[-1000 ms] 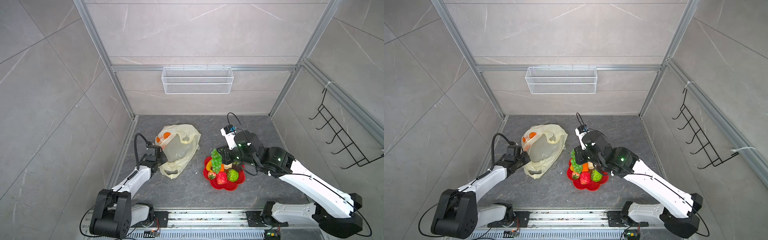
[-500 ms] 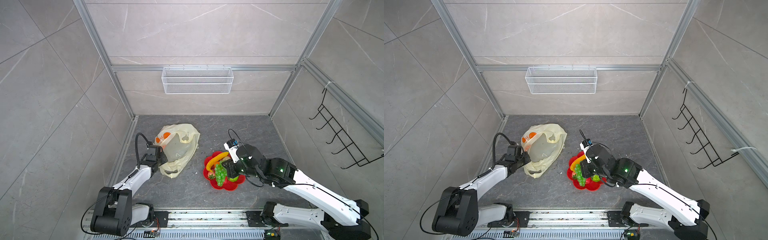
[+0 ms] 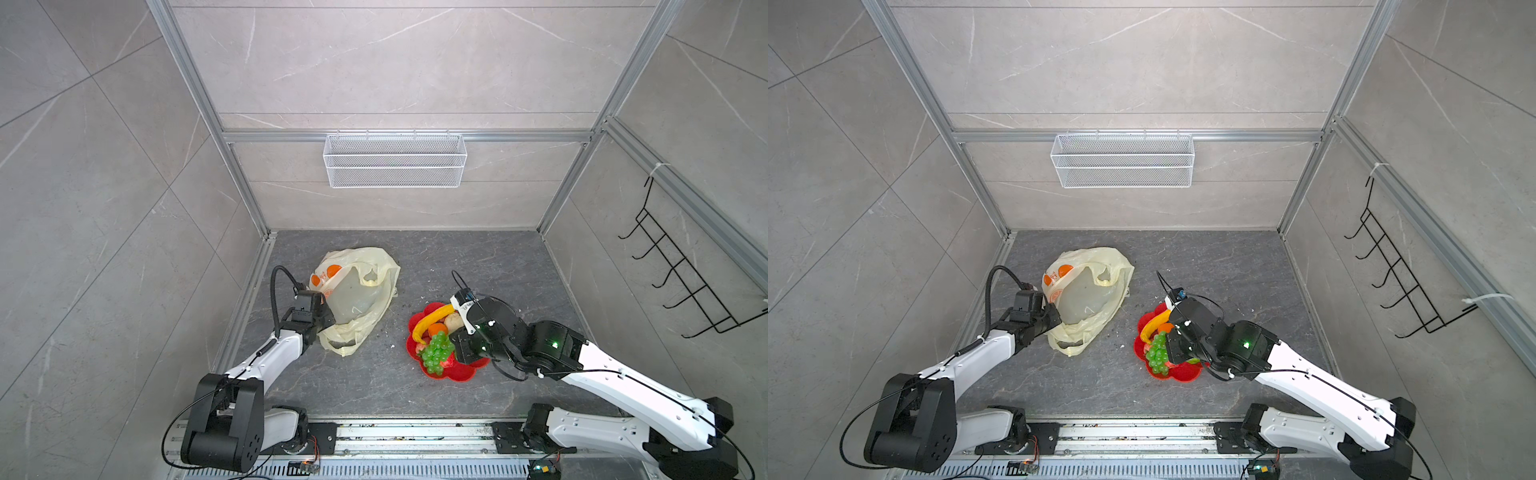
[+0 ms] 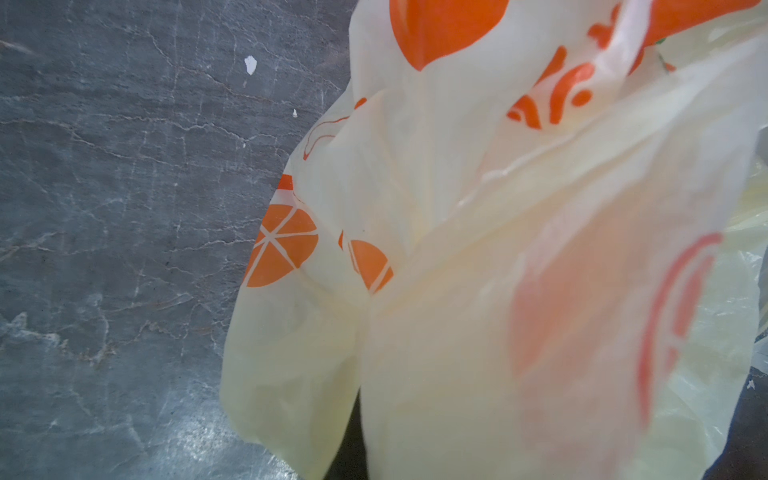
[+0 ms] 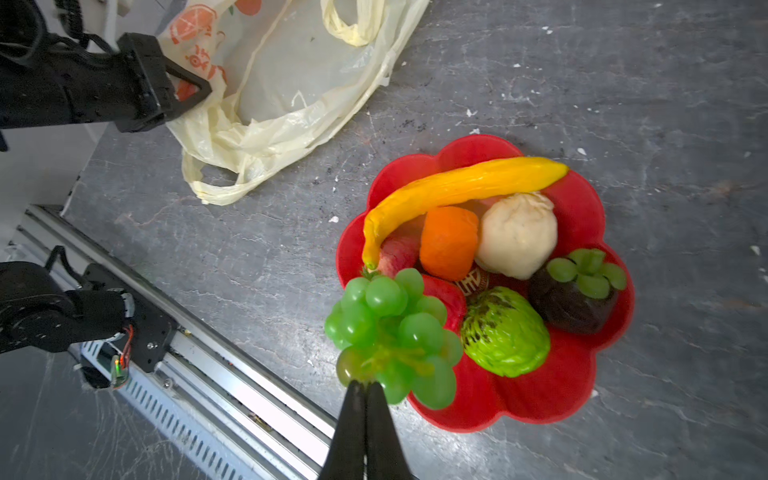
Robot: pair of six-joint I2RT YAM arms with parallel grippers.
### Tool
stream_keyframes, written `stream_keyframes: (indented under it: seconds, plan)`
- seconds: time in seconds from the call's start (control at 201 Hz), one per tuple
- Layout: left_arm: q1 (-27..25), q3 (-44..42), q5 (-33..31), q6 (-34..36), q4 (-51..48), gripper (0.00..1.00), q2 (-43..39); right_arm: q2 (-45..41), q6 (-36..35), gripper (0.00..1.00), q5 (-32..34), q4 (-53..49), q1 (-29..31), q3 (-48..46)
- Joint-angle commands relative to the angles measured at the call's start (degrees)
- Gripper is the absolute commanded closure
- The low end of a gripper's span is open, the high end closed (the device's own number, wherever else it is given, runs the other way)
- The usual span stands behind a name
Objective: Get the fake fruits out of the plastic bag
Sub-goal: 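Lower the grapes onto the plate edge and open the right gripper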
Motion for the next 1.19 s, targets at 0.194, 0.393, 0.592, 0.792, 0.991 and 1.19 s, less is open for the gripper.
stream_keyframes:
  seconds: [0.194, 0.393, 0.592, 0.792, 0.991, 1.19]
  plan:
    - [0.16, 0.69, -0.52, 1.12, 1.16, 1.0, 0.74, -4.34, 7.0, 1.0, 5.84, -9.43, 0.3, -4.7]
    - [0.21, 0.84, -0.34, 1.08, 1.35, 1.0, 1.33, -5.79, 9.34, 1.0, 6.25, -10.2, 0.25, -7.84]
    - [0.16, 0.95, -0.23, 1.14, 1.44, 1.0, 1.45, -4.22, 11.49, 1.0, 9.15, -9.64, 0.24, -10.55]
    - [0.17, 0.96, -0.08, 1.16, 1.32, 1.0, 1.29, -2.06, 12.63, 1.0, 13.11, -9.27, 0.08, -11.82]
    - [0.22, 0.98, 0.27, 1.28, 1.25, 1.0, 1.36, 2.75, 10.18, 1.0, 14.23, -5.55, -1.21, -10.86]
    - [0.2, 0.96, 0.06, 1.33, 1.0, 1.0, 0.76, 5.93, 8.82, 1.0, 13.4, -3.44, -3.98, -11.09]
